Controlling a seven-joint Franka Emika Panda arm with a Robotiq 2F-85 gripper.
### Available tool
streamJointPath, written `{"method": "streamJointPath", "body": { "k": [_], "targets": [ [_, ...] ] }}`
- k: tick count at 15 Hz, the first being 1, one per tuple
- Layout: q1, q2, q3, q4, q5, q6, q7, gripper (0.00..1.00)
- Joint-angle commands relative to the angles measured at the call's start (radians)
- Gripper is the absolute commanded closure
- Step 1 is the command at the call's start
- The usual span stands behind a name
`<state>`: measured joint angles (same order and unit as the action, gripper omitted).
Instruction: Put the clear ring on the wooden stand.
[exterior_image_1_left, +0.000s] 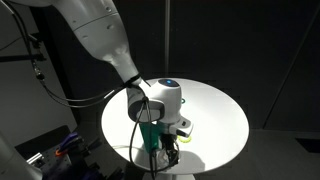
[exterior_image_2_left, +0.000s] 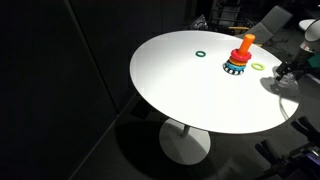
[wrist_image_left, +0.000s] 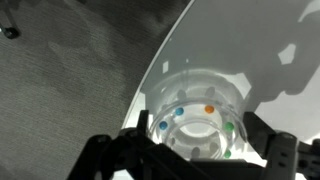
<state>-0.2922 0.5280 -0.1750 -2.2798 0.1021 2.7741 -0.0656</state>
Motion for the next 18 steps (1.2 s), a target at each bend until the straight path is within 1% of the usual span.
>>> {"method": "streamJointPath", "body": {
  "k": [1,5,9,14,18],
  "targets": [
    [0.001,-0.07,0.0,-0.02,-0.004,-0.04,0.01,0.33],
    [0.009,-0.123,-0.004,-0.01,-0.01,-0.117,0.006,0.33],
    [0.021,-0.196,-0.009,0.01,-0.02,-0.24,0.003,0.33],
    [0.051,-0.276,-0.021,0.051,-0.06,-0.369,0.029,0.33],
    [0.072,-0.324,-0.017,0.085,-0.076,-0.431,0.039,0.33]
  ]
}}
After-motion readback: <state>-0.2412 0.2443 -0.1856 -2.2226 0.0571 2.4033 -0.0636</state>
